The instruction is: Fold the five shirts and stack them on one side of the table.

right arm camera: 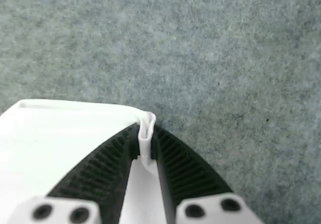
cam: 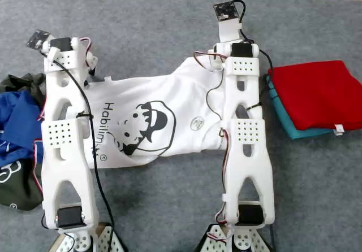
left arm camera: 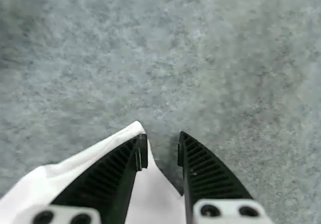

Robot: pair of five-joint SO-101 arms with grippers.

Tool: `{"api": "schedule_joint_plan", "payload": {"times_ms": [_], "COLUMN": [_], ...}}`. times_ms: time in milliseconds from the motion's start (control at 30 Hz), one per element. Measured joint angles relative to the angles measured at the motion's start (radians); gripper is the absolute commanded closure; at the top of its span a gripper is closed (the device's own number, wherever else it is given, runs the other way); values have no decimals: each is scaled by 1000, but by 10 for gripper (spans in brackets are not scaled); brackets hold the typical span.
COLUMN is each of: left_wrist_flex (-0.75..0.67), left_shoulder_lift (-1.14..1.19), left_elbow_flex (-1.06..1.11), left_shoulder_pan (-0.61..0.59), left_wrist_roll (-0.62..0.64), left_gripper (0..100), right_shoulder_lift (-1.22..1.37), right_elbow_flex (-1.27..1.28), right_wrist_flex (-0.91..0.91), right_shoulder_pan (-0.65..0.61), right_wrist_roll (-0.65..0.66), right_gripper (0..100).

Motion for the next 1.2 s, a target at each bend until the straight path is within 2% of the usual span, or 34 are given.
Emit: {"api": "schedule_joint_plan", "payload": {"times_ms": [467,1033,1200], "left_wrist_flex": [152,103,103], "left_shoulder_lift": [2,6,6], "left_elbow_flex": [-272,-77,-55], "left_shoulder_pan": [-31,-12,-12], "left_wrist_roll": [-8,0,3], "left_gripper": [870,868,823], "right_shoulder_lift": [0,0,0], "right_elbow_flex": [0,0,0], "right_wrist_flex": [0,0,0], "right_shoulder_pan": [-2,-2,-2], "right_wrist_roll": [0,0,0], "right_gripper": [972,972,972]}}
